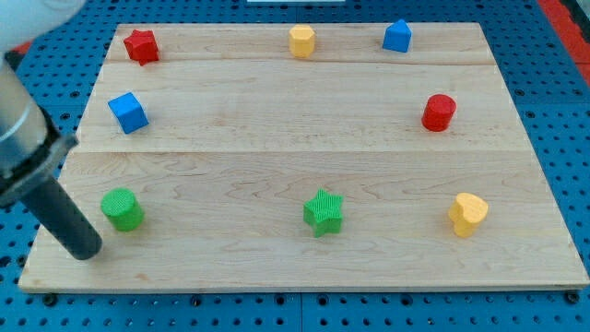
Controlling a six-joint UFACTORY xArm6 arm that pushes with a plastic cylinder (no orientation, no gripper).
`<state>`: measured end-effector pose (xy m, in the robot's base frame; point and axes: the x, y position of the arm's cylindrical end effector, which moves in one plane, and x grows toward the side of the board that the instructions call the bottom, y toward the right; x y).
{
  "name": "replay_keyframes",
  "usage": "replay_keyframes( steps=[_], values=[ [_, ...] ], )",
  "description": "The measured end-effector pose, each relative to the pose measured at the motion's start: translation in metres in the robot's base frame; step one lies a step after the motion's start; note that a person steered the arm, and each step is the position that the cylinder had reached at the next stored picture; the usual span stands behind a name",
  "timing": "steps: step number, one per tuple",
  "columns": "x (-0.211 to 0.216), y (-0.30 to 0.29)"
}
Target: Move the green circle towards the center left corner of the board
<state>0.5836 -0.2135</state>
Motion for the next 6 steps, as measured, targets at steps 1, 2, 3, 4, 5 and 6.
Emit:
replay_keyframes(
  steps=[1,2,3,4,5,6],
  values=[
    [-0.02,0.033],
    [-0.039,0.009],
    [-0.041,0.003],
    [-0.059,0.006],
    [-0.079,0.005],
    [-0.12,0.063]
  ],
)
